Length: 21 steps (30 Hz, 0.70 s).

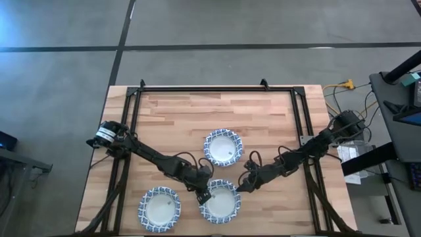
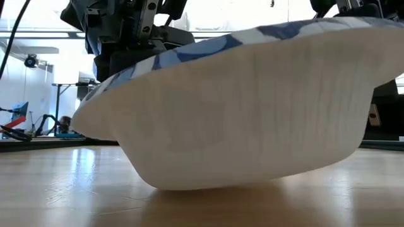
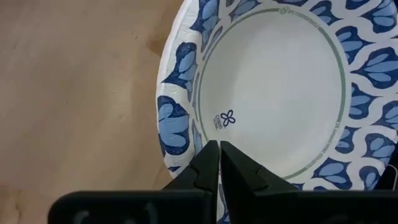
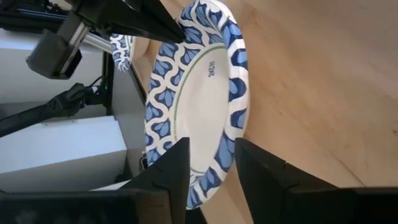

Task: Nest bowls inside each other
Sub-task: Stack the white patterned bowl on top of the center white patterned bowl

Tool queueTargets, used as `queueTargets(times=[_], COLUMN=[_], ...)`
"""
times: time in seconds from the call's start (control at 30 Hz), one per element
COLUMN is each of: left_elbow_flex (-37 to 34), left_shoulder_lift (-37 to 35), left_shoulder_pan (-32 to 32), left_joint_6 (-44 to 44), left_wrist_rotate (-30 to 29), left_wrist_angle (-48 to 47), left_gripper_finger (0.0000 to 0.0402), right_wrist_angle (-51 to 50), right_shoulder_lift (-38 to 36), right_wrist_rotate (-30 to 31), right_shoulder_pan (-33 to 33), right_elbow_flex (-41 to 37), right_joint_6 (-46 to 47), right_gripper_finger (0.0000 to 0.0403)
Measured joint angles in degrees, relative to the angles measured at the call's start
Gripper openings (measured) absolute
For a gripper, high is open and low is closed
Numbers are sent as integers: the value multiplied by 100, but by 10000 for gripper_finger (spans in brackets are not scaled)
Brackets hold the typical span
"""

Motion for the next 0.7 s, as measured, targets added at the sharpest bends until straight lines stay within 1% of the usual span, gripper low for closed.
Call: queueTargets(times=[0.17, 0.33, 0.5, 0.6, 0.7], left_elbow_flex=[-24, 2, 26, 26, 31], left_shoulder_lift=[14, 210, 447, 549, 580], left_shoulder_pan=[0, 0, 2, 2, 2], left_joint_6=[-12, -163, -363, -467, -478], left_wrist_rotate=[-31, -37, -7, 0, 2], left_wrist_angle=[-1, 22, 516, 747, 757], left_gripper_finger=[0, 0, 0, 0, 0], right_wrist_angle=[-70, -95, -256, -237, -220], right_shoulder_lift=[0, -2, 10, 127, 288], right_wrist_rotate=[18, 25, 69, 64, 12], right_shoulder_pan=[0, 2, 2, 2, 2], right_elbow_flex=[-2, 36, 161, 336, 563], right_joint_6=[-55, 18, 121, 164, 66], right_gripper_finger=[126, 152, 175, 177, 178])
